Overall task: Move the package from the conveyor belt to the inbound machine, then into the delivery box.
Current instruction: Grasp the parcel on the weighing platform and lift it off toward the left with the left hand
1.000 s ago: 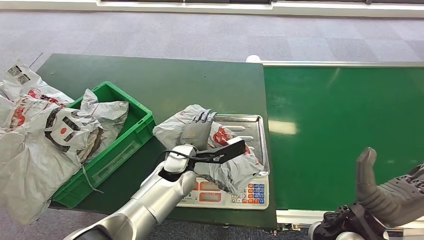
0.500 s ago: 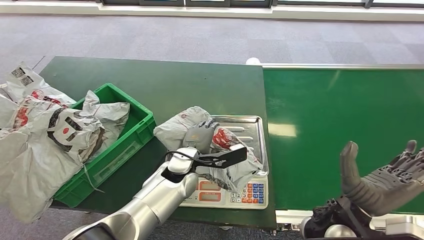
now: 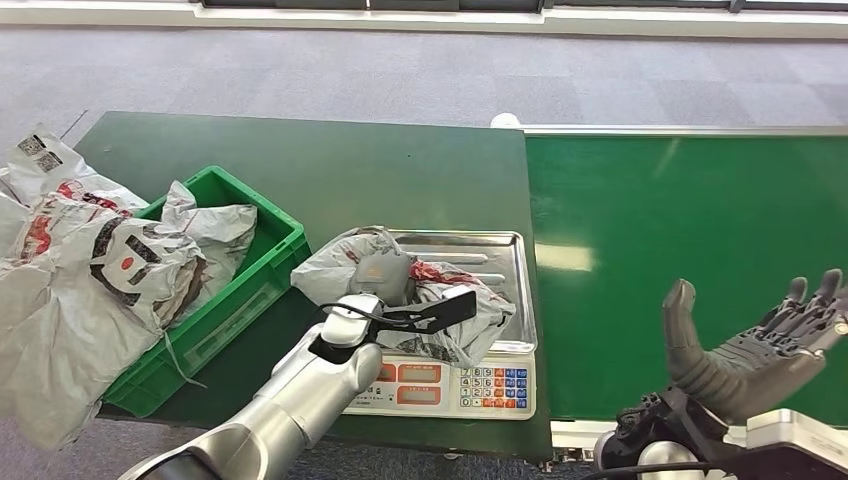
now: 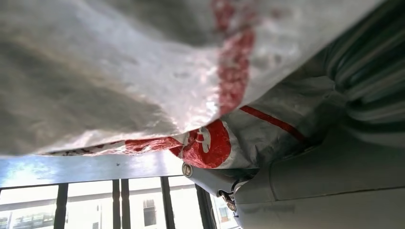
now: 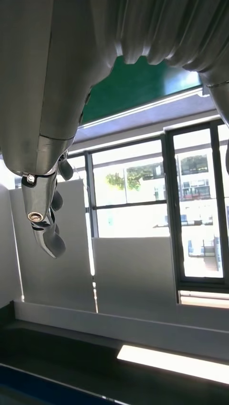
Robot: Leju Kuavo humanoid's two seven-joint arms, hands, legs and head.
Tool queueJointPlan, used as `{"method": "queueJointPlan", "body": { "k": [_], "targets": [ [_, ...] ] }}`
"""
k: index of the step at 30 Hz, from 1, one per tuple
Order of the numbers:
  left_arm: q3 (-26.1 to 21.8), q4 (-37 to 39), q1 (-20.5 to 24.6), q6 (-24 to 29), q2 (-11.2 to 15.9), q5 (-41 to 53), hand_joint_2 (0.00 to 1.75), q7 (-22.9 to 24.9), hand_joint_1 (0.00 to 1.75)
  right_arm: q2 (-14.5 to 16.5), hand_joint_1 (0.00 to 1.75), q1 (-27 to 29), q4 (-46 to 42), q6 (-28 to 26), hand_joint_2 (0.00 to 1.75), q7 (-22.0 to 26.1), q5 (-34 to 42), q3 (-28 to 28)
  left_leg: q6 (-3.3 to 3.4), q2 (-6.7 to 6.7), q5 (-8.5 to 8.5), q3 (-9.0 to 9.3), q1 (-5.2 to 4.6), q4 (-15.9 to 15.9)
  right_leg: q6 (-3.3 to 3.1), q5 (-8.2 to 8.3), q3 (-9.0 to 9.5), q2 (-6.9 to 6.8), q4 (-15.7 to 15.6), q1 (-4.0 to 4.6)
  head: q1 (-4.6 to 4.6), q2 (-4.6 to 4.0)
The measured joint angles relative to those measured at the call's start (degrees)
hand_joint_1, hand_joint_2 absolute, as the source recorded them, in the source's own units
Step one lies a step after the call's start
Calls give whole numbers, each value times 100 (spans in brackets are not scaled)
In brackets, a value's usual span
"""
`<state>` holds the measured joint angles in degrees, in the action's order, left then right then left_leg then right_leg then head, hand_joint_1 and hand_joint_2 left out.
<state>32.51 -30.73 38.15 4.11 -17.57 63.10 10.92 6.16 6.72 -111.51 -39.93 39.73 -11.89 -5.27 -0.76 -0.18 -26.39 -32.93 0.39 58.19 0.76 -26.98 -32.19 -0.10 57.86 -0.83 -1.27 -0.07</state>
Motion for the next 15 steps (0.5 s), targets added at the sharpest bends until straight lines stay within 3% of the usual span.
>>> {"method": "queueJointPlan", "body": {
  "k": [7, 10, 15],
  "targets": [
    [-81, -118, -56, 117, 49, -6, 175, -75, 175, 0, 0, 1, 4, 0, 175, -26, -38, 0, 0, 1, 0, -9, 0, -1, 0, 0, -11, 1, 0, 1, 0, 0],
    [-410, -956, -312, 454, 316, -195, 175, -278, 175, 7, 0, 108, -2, -3, 175, -3, -152, 43, -5, 2, 6, -31, 0, -1, -2, 2, -36, 5, 1, 4, 0, 0],
    [-749, -1933, -470, 468, 575, -297, 175, -291, 175, 21, 0, 221, -12, -10, 175, 12, -200, 103, -6, 0, 7, -44, 2, -1, -3, 2, -46, 3, 2, 2, 1, 0]
  ]
}}
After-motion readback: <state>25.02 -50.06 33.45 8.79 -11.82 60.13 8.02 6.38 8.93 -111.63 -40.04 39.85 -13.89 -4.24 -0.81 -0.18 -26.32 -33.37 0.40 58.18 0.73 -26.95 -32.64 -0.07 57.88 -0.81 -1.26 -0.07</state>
